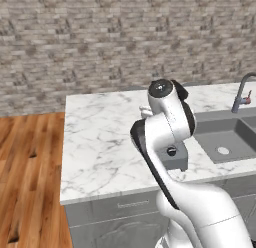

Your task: Open the blender lid, put the kiwi in the blender, close the lid, and start the blender.

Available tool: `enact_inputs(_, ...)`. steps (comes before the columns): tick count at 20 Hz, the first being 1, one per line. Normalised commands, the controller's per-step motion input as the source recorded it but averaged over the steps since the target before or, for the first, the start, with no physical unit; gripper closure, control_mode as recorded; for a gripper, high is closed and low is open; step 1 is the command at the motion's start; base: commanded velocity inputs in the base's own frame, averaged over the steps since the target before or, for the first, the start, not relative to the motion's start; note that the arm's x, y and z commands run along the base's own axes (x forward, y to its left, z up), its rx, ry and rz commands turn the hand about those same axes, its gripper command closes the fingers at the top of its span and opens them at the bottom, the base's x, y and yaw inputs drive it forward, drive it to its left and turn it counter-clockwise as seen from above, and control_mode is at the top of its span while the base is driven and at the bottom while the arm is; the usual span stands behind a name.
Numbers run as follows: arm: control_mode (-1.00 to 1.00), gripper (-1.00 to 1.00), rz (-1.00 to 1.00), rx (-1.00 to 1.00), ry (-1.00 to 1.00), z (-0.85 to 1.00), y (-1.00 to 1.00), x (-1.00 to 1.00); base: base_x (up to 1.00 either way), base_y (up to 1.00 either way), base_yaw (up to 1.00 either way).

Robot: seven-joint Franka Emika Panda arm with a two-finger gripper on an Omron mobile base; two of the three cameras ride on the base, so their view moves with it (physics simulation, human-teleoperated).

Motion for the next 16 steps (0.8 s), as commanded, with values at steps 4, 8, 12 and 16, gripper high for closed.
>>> enact_inputs(4, -1.0, -1.0, -0.1, -0.1, 0.26, -0.45, -0.02, 0.02, 0.0, 0.0, 0.0)
enact_inputs(8, -1.0, -1.0, 0.0, -0.13, 0.3, -0.66, -0.02, 0.03, 0.0, 0.0, 0.0)
enact_inputs(12, -1.0, -1.0, -0.05, -0.11, 0.1, -0.64, 0.0, 0.06, 0.0, 0.0, 0.0)
enact_inputs(16, -1.0, -1.0, -0.09, -0.13, 0.0, -0.32, -0.04, 0.17, 0.0, 0.0, 0.0)
